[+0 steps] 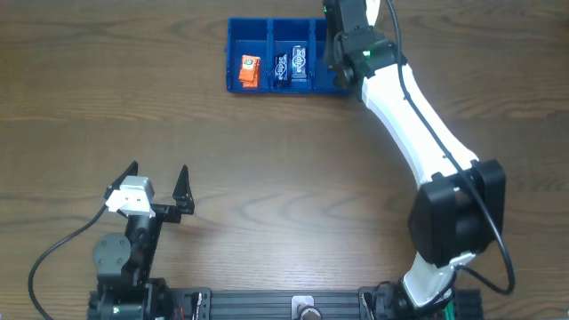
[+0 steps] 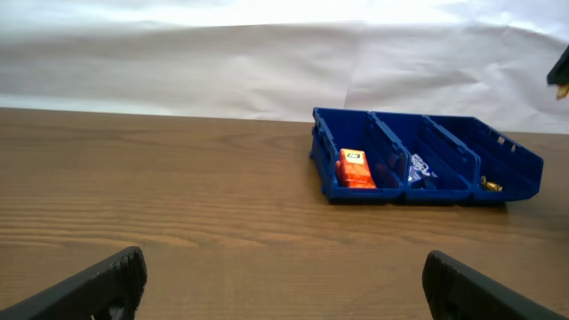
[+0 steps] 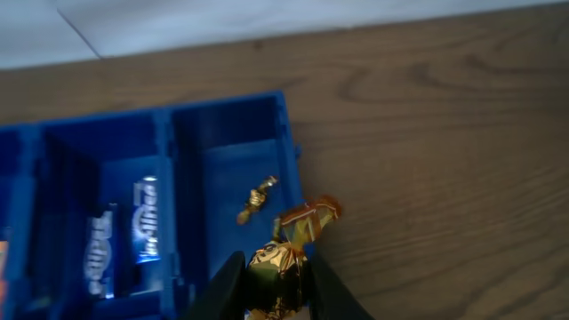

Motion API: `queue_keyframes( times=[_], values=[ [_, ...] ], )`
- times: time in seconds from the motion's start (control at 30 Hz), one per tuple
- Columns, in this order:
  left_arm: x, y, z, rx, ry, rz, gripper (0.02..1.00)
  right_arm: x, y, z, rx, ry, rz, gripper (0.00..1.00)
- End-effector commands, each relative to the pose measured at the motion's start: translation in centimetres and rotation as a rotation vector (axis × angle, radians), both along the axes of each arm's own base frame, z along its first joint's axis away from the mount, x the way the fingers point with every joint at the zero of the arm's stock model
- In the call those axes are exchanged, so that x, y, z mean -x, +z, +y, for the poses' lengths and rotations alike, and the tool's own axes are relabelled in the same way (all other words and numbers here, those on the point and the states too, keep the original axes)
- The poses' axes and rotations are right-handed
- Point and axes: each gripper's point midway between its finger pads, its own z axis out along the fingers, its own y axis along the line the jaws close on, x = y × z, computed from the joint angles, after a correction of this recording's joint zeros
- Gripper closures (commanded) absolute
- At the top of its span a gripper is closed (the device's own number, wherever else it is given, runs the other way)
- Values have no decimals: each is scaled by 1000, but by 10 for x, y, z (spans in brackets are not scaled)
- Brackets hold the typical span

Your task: Sort Candies Into Trays

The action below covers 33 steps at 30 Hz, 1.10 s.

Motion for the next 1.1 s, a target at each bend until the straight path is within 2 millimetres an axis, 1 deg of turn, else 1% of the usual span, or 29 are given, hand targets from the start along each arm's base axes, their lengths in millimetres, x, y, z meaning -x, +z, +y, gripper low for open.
queue_keyframes(
  times=[0.03, 0.13, 0.2, 0.27, 0.4, 0.73, 0.8, 0.93, 0.97, 1.03, 1.07, 1.1],
  values=[
    [2, -17, -4, 7, -24, 56, 20, -4, -40, -7, 57, -6, 78, 836],
    [2, -17, -4, 7, -24, 55, 20, -5, -50, -7, 63, -8, 94, 836],
    [2, -17, -4, 7, -24, 55, 20, -5, -53, -8, 63, -9, 99, 833],
    [2, -17, -4, 7, -24, 55, 20, -5, -53, -8, 64, -9, 100, 822],
    [2, -17, -4, 7, -24, 56, 20, -5, -53, -8, 64, -9, 100, 744],
    [2, -17, -4, 7, -24, 55, 20, -7, -52, -7, 58, -7, 90, 750],
    [2, -17, -4, 7, -24, 56, 20, -7, -52, -7, 58, -7, 90, 682],
    [2, -17, -4, 7, -24, 55, 20, -7, -52, -7, 59, -7, 92, 347],
    [2, -17, -4, 7, -24, 55, 23, -7, -52, -7, 59, -7, 93, 279],
    [2, -17, -4, 7, -24, 55, 20, -6, -52, -7, 59, -7, 93, 176],
    [2, -17, -4, 7, -24, 55, 20, -6, -52, -7, 59, -7, 93, 145],
    [2, -17, -4, 7, -24, 55, 20, -6, -52, -7, 59, -7, 93, 86]
  ],
)
